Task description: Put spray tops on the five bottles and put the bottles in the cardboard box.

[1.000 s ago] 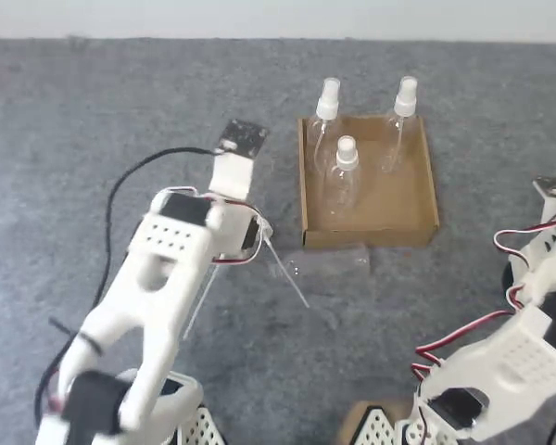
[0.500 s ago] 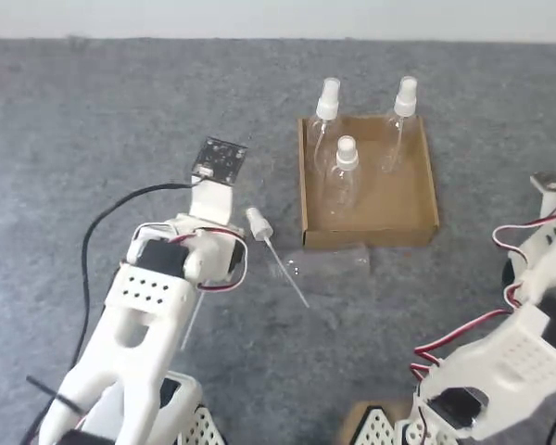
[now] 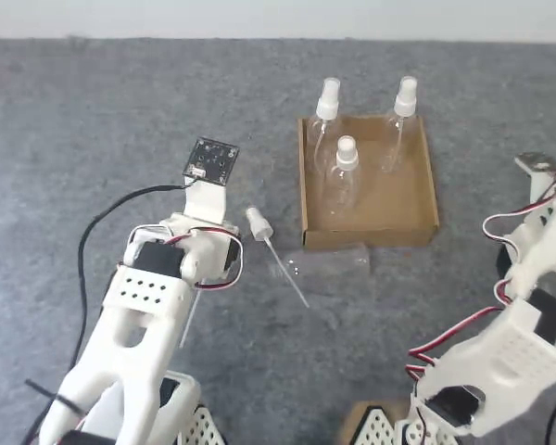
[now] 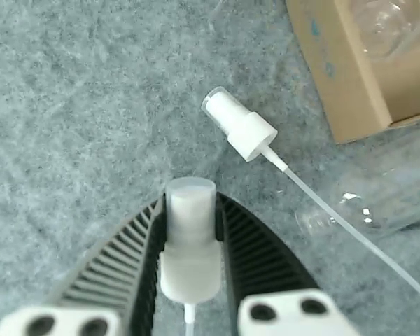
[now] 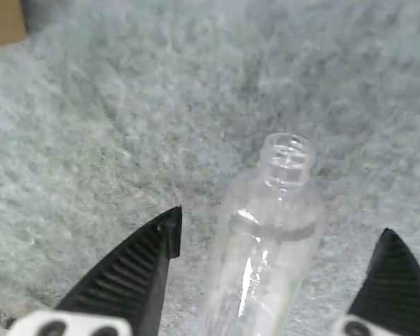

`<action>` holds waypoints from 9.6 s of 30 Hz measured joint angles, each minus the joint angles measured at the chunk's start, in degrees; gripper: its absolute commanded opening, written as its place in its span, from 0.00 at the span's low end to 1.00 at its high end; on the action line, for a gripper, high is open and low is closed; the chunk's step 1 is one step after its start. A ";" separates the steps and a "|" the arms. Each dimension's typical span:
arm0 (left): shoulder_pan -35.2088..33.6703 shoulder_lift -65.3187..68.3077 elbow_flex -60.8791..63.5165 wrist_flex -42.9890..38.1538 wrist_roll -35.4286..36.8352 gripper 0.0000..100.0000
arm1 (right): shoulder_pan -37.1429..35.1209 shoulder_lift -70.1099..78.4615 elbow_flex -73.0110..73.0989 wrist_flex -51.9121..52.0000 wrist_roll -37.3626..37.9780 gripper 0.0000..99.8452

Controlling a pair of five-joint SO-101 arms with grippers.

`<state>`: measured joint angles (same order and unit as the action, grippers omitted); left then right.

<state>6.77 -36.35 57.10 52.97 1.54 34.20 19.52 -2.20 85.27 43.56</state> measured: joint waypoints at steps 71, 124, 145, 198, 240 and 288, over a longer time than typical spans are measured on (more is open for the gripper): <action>-2.02 -0.35 0.53 0.00 -0.26 0.01 | -44.31 -63.65 37.36 6.33 -21.36 0.01; -8.53 -21.27 -25.58 -3.08 18.11 0.01 | -85.63 -60.57 63.91 -66.11 -33.85 0.01; -1.32 -21.54 -13.27 0.00 18.37 0.01 | -85.63 -60.57 64.62 -66.29 -36.13 0.01; 0.00 -22.07 -7.30 3.96 13.10 0.09 | -83.08 -60.57 74.11 -82.37 -47.56 0.01; -2.20 -12.84 -16.79 11.69 3.78 0.15 | -81.93 -60.57 75.16 -82.81 -47.56 0.01; -9.05 -20.75 -17.32 17.14 -0.26 0.17 | -73.58 -73.49 75.78 -73.49 -47.65 0.01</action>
<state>-2.29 -57.10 39.78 70.11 1.27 -39.38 -53.98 73.58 11.78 -4.09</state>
